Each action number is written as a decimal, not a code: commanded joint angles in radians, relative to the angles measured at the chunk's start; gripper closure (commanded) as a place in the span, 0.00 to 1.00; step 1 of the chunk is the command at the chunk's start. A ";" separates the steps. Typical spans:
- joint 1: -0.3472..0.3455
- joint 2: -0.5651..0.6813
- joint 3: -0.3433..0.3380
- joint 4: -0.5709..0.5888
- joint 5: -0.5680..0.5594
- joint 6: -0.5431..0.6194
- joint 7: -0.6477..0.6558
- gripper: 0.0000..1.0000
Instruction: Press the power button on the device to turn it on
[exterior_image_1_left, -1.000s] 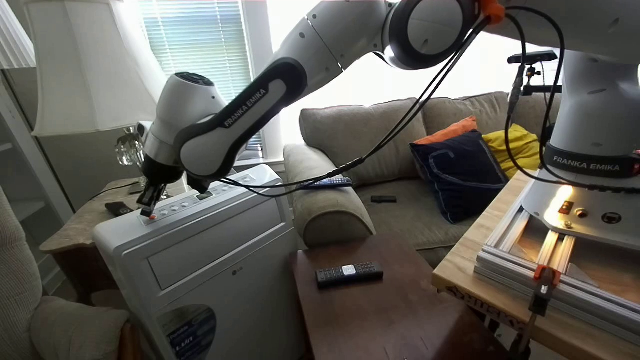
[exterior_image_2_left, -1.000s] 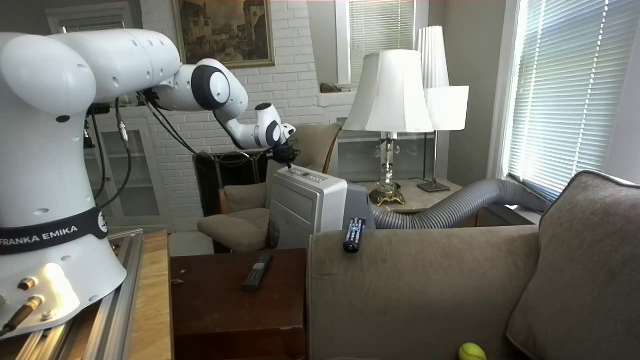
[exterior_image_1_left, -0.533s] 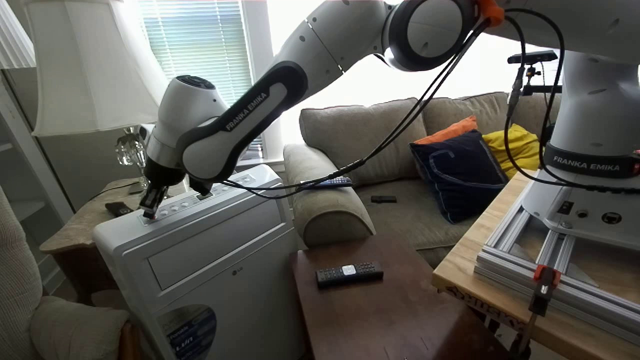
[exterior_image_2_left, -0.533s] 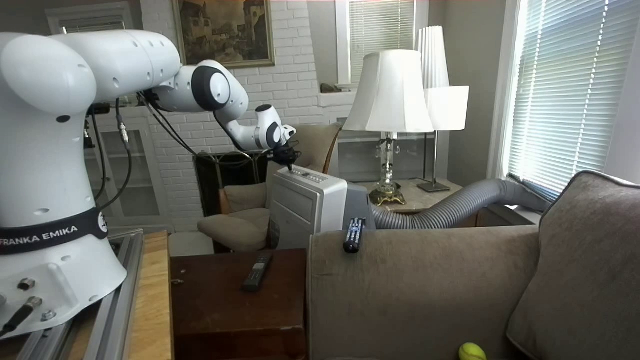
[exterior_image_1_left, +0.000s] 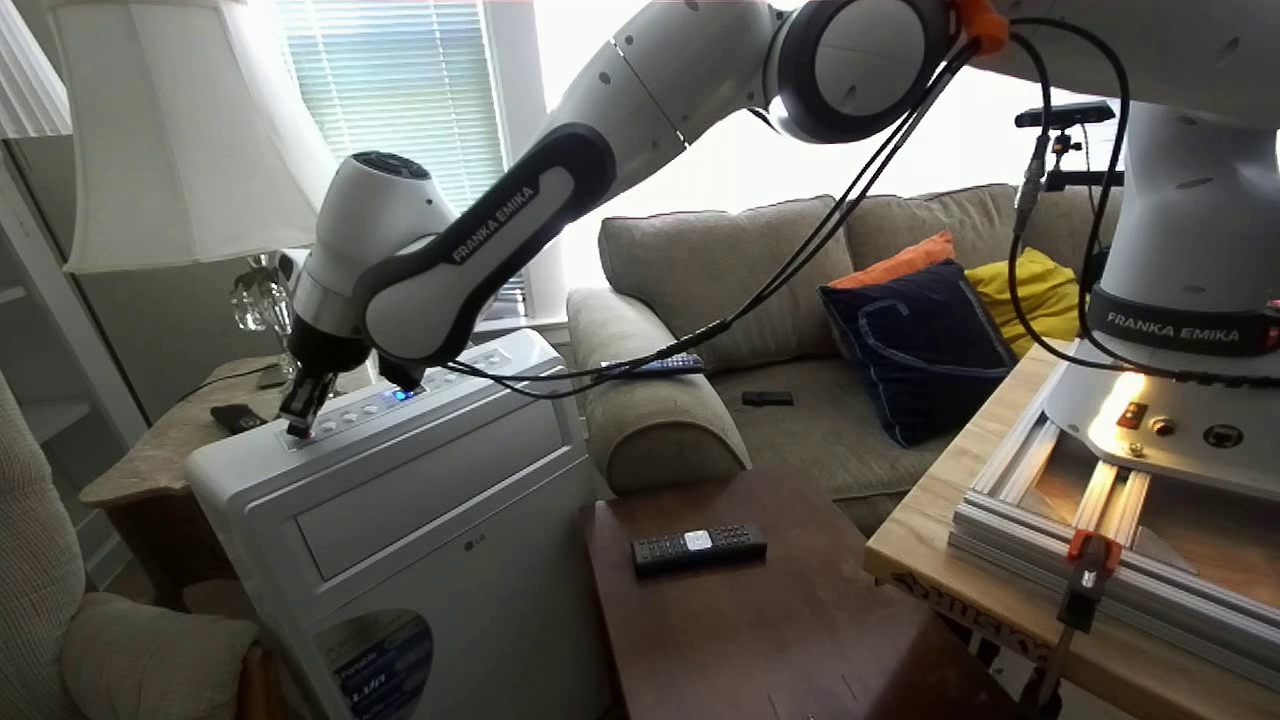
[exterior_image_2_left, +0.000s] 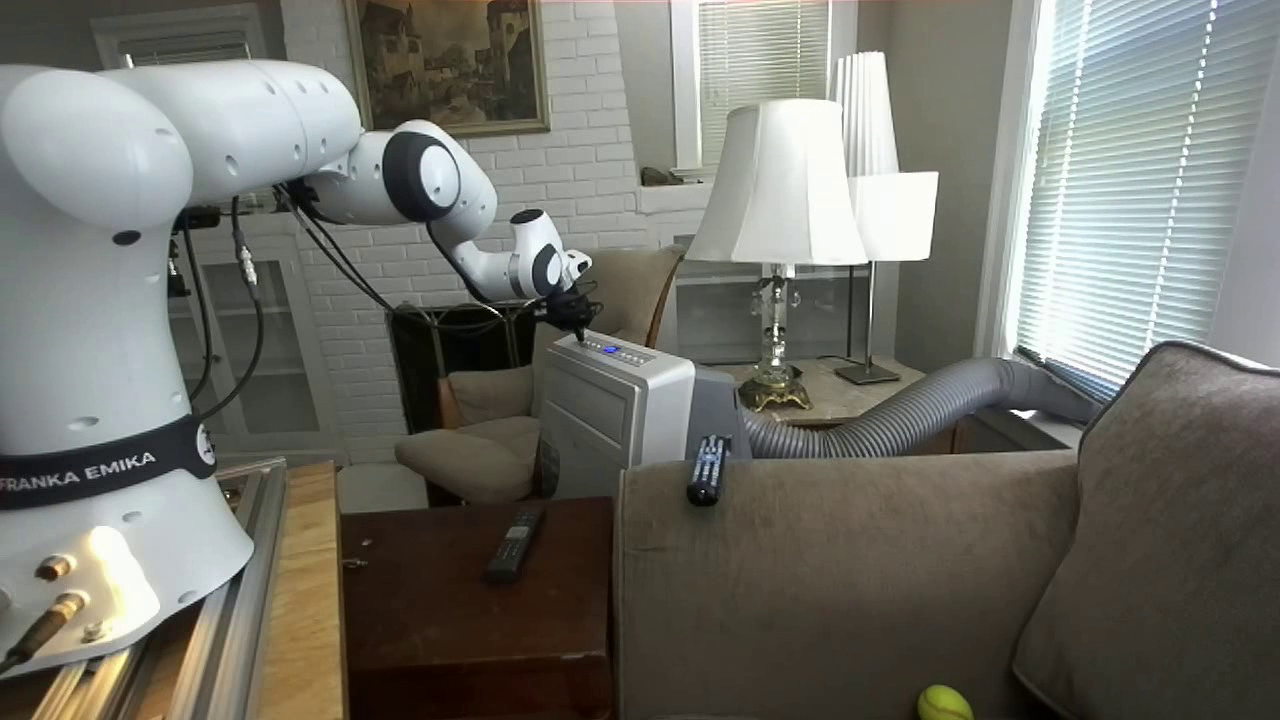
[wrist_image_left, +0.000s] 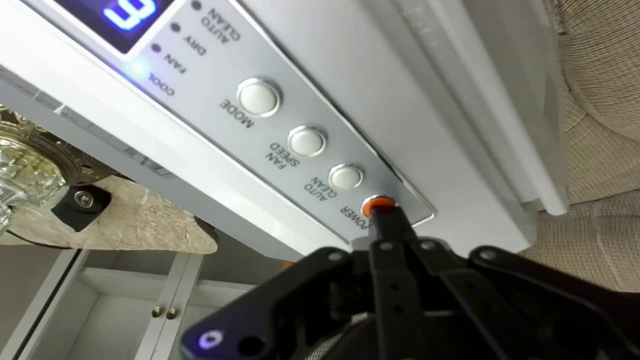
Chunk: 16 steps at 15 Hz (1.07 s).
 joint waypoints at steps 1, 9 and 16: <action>-0.002 0.032 0.026 0.085 0.027 -0.019 0.017 1.00; -0.034 -0.193 0.025 0.139 0.018 -0.448 0.056 1.00; -0.034 -0.415 -0.049 0.050 0.001 -0.688 0.170 0.60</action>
